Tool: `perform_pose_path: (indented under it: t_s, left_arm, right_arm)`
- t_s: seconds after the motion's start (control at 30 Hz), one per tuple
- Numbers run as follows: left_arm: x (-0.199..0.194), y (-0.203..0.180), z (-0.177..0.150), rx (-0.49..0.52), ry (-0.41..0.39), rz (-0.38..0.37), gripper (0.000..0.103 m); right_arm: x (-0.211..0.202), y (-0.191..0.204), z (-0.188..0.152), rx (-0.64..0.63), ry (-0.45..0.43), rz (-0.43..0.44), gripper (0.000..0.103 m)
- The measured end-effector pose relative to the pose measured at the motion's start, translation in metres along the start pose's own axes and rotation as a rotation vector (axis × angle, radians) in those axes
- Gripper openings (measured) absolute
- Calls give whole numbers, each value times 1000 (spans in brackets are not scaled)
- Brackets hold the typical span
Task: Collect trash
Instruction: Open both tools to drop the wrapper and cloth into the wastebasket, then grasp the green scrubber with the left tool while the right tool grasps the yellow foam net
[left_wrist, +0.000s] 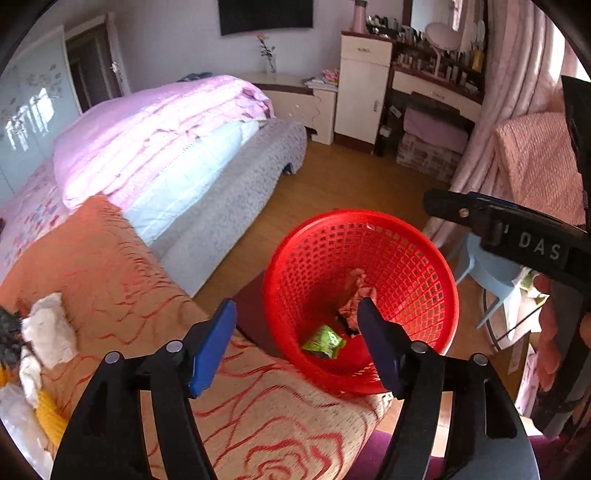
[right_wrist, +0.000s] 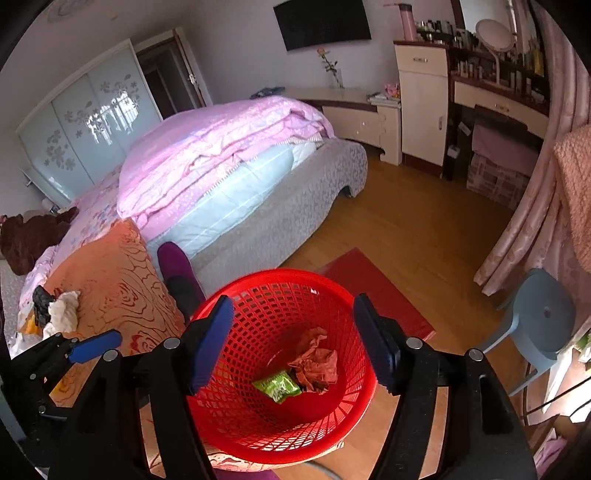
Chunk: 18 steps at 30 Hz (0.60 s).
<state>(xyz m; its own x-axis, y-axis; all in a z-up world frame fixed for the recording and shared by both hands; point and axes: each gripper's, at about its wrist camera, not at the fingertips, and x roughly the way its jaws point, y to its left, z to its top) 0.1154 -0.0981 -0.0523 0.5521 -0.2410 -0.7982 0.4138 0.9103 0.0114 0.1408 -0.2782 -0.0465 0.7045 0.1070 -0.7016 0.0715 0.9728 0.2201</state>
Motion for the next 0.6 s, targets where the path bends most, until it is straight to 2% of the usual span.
perform_pose_path:
  t_s: [0.27,0.6]
  left_arm:
    - [-28,29,-20,-84,-47,62,68]
    - [-67,65,-44,-174,-97,153,70]
  right_arm:
    - [-22,27,-9,-69,-45,19,65]
    - [-41,84,-22,-182,-59,124,66]
